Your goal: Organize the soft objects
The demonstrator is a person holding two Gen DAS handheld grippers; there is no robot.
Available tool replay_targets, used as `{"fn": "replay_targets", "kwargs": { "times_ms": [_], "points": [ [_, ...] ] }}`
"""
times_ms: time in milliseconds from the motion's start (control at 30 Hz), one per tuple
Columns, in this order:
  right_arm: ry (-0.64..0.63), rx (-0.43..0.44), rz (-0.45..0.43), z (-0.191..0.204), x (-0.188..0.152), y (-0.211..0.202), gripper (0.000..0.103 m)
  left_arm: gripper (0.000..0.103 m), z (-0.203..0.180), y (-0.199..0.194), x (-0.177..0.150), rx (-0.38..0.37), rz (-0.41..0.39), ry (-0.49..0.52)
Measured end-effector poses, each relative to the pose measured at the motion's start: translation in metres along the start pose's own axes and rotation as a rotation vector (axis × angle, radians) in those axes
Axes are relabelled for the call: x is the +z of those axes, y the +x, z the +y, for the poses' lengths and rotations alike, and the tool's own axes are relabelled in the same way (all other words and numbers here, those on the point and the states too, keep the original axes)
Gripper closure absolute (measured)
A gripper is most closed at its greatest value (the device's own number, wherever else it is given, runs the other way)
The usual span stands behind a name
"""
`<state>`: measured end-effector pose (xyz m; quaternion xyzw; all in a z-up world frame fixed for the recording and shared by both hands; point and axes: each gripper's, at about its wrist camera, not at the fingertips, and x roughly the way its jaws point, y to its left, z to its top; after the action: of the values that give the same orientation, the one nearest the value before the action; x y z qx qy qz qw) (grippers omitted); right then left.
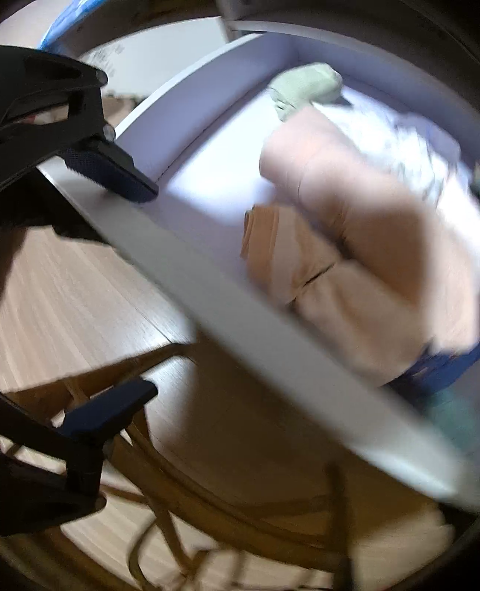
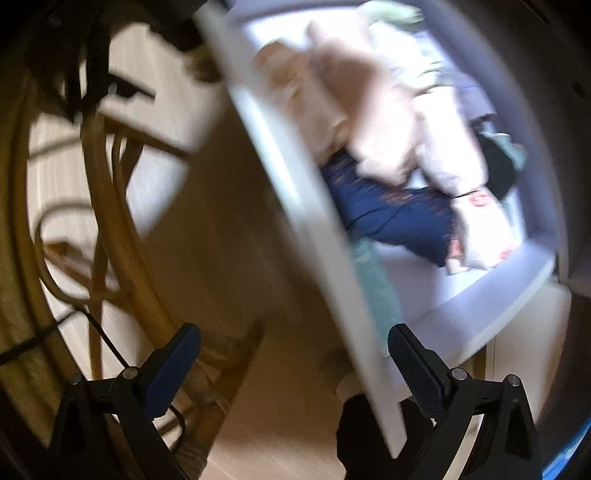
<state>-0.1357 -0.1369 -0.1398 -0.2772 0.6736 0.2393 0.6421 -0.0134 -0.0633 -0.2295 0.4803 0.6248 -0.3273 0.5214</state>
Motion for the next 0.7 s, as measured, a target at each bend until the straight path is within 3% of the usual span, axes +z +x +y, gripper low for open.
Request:
{"fn": "replay_targets", "kwargs": {
  "times_ms": [133,233,300,433,567,700],
  "points": [
    [0.167,-0.025,-0.159,-0.032,0.006,-0.04,0.0,0.01,0.036,-0.052,0.005,-0.259,-0.161,-0.172],
    [0.362,-0.062,-0.235,-0.061,0.009,-0.055,0.0,0.01,0.062,-0.07,0.007,-0.326,-0.239,-0.313],
    [0.499,-0.087,-0.248,-0.08,0.01,-0.056,0.0,0.01,0.078,-0.07,0.013,-0.304,-0.264,-0.443],
    [0.732,-0.103,-0.191,-0.099,0.008,-0.031,0.0,0.01,0.101,-0.054,0.026,-0.136,-0.246,-0.66],
    [0.835,-0.126,-0.102,-0.102,0.005,-0.006,0.0,0.01,0.11,-0.04,0.035,-0.025,-0.227,-0.75],
    [0.879,-0.116,-0.057,-0.096,0.003,0.011,0.0,0.01,0.101,-0.03,0.037,0.023,-0.223,-0.779]
  ]
}}
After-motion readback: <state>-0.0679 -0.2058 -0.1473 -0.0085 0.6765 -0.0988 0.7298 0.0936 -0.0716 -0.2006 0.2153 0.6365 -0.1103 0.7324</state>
